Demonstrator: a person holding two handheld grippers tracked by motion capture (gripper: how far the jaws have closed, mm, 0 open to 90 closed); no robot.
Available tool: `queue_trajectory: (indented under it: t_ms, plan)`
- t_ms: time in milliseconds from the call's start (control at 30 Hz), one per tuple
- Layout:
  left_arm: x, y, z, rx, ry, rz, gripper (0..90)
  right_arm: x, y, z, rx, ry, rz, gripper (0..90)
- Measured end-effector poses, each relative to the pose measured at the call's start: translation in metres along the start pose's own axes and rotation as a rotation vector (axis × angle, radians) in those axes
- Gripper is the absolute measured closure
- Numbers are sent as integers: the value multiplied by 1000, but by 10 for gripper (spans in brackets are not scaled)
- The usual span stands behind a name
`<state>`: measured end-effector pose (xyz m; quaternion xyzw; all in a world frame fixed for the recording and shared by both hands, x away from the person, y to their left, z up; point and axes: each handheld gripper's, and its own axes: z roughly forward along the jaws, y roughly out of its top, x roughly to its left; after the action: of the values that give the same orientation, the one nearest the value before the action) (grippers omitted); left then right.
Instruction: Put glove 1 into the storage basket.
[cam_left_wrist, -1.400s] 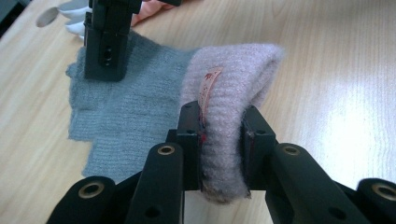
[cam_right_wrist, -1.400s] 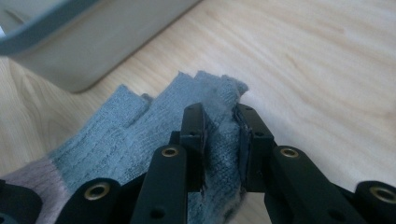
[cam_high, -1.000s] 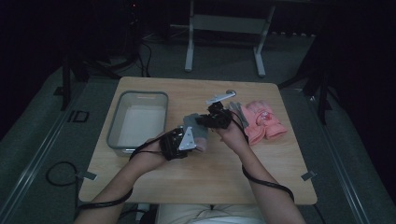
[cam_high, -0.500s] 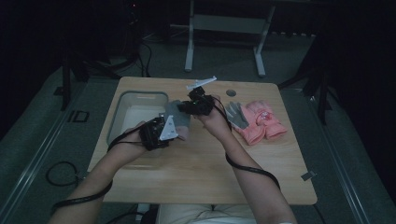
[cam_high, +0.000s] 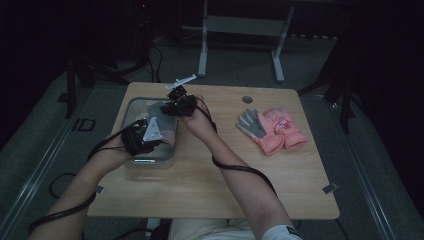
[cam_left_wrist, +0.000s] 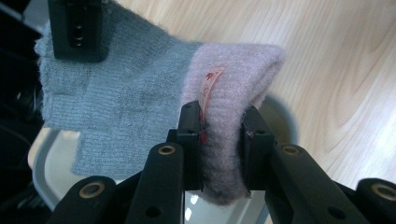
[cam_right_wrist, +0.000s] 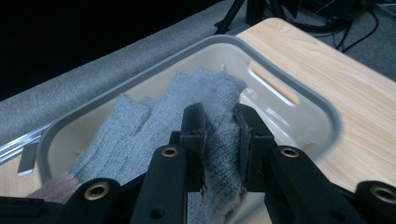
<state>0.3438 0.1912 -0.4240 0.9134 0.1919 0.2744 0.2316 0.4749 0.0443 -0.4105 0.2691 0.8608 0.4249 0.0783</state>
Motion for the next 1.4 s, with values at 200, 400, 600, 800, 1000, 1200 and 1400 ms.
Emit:
queue_trajectory:
  t_ms: [200, 400, 600, 800, 1000, 1200, 1400]
  plan:
    - [10, -21, 23, 50, -19, -40, 736, 1, 2, 37, 42, 10, 24, 749]
    - [16, -27, 47, 98, -59, -58, 737, -7, -6, 66, 91, -2, 23, 746]
    - [23, -28, 60, 123, -96, -45, 735, -17, -13, 78, 106, -9, 55, 731]
    - [34, -29, 79, 198, -142, -59, 731, -25, -15, 68, 88, -26, 107, 602]
    - [33, -27, 88, 238, -171, -76, 625, -34, -15, 37, 17, -24, 133, 541]
    - [33, -27, 86, 257, -152, -131, 372, -37, -27, 8, -16, -20, 122, 501]
    - [45, -21, 58, 120, -148, -274, 146, -36, -42, -25, -54, -9, 82, 492]
